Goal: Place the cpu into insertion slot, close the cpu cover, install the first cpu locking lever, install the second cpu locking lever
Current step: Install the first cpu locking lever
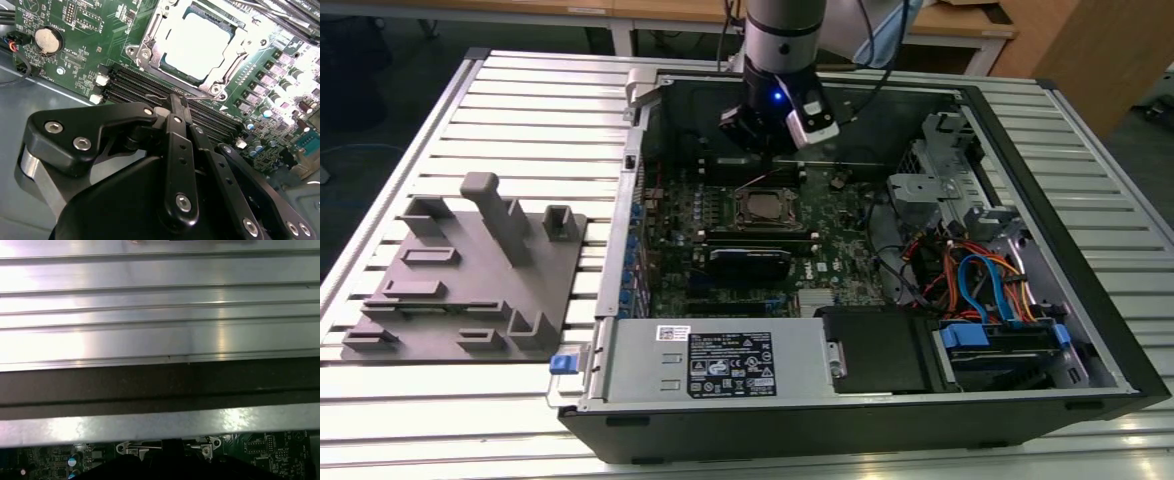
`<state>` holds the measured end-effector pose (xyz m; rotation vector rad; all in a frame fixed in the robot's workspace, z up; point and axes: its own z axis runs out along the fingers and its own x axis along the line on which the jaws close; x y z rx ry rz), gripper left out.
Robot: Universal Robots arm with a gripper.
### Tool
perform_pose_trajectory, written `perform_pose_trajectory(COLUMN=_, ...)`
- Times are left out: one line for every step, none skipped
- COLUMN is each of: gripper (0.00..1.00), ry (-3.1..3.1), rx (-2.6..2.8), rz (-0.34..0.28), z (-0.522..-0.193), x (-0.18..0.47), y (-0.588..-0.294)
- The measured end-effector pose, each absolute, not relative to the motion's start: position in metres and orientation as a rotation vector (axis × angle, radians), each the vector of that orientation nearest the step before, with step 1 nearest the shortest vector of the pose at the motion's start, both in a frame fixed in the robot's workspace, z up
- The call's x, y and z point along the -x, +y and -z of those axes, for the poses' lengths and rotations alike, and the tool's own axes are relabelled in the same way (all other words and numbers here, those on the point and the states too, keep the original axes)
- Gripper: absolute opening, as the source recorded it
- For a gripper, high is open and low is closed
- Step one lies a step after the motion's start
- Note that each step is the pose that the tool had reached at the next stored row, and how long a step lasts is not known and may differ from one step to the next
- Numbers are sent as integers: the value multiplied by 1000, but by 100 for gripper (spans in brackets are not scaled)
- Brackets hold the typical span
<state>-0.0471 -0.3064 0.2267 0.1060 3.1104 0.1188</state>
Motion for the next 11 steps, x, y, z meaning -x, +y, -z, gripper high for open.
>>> perform_pose_trajectory(gripper=10, ry=3111, rx=-106, rz=-119, z=-226, x=47, y=-306)
perform_pose_trajectory(gripper=10, ry=3111, rx=-106, rz=-119, z=-226, x=47, y=-306)
perform_pose_trajectory(gripper=10, ry=3111, rx=-106, rz=-119, z=-226, x=47, y=-306)
perform_pose_trajectory(gripper=10, ry=3111, rx=-106, rz=-119, z=-226, x=46, y=-305)
perform_pose_trajectory(gripper=10, ry=3111, rx=-106, rz=-119, z=-226, x=46, y=-305)
perform_pose_trajectory(gripper=10, ry=3111, rx=-106, rz=-119, z=-226, x=46, y=-305)
perform_pose_trajectory(gripper=10, ry=3111, rx=-106, rz=-119, z=-226, x=45, y=-305)
perform_pose_trajectory(gripper=10, ry=3111, rx=-106, rz=-119, z=-225, x=45, y=-304)
perform_pose_trajectory(gripper=10, ry=3111, rx=-106, rz=-119, z=-225, x=44, y=-304)
perform_pose_trajectory(gripper=10, ry=3111, rx=-106, rz=-119, z=-225, x=43, y=-304)
perform_pose_trajectory(gripper=10, ry=3111, rx=-106, rz=-119, z=-224, x=42, y=-303)
